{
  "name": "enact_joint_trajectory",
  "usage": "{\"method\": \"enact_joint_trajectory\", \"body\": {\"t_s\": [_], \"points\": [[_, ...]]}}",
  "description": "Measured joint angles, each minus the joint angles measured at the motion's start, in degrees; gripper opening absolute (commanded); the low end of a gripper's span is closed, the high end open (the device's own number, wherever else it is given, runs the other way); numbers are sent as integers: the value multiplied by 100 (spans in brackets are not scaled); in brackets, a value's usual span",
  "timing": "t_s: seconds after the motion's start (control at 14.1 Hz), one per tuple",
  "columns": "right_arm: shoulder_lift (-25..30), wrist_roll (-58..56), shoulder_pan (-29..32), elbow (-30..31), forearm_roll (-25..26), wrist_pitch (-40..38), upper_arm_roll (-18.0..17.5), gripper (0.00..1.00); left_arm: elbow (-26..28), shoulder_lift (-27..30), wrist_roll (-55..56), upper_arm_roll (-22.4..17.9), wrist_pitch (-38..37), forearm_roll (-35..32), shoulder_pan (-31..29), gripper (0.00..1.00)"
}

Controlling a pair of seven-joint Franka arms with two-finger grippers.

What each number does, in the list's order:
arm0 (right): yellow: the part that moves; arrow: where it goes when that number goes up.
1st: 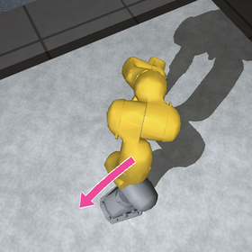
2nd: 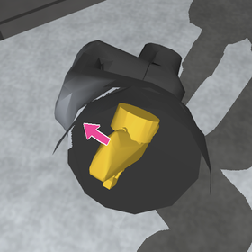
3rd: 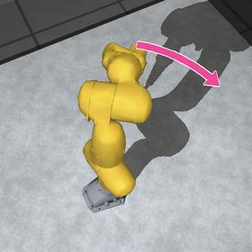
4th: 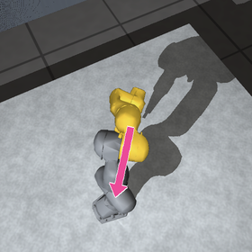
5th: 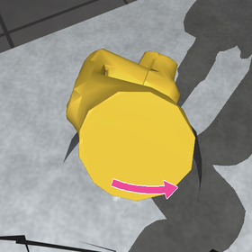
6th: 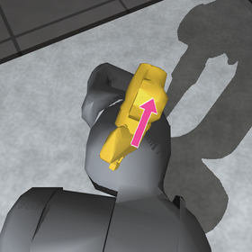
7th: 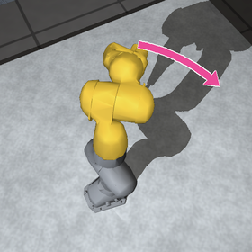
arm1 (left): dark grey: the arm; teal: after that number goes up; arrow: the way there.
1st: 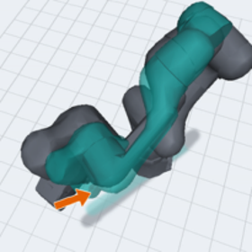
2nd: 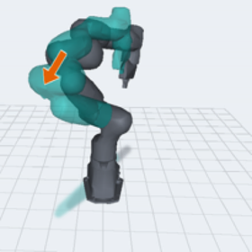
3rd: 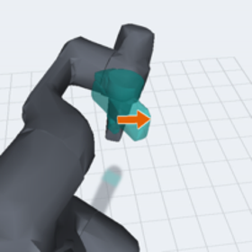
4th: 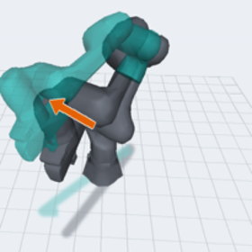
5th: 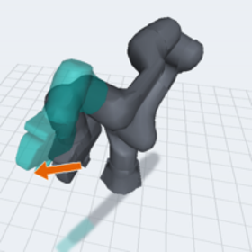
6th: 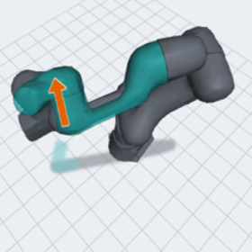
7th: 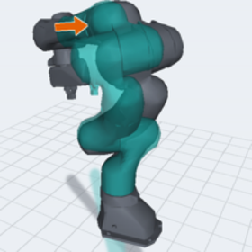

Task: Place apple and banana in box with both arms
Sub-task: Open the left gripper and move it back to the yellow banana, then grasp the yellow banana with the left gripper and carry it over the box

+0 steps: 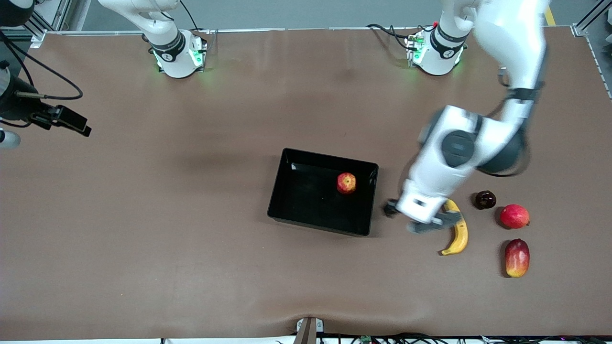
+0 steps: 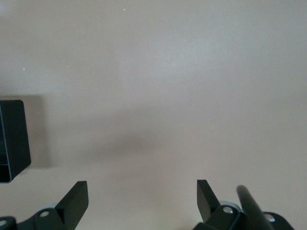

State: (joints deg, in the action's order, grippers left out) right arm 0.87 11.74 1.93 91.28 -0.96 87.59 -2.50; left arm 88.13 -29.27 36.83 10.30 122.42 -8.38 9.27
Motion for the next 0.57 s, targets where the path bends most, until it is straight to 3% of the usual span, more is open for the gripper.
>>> {"method": "enact_joint_trajectory", "body": {"t_s": [0.28,0.57], "points": [[42,-460,70,78,0,30,22,100,131,-203,-630,-30,54,-150,-730,100],[44,-717,118,80,-2,52,18,100,209,-795,-867,-36,717,-670,-1303,100]]}}
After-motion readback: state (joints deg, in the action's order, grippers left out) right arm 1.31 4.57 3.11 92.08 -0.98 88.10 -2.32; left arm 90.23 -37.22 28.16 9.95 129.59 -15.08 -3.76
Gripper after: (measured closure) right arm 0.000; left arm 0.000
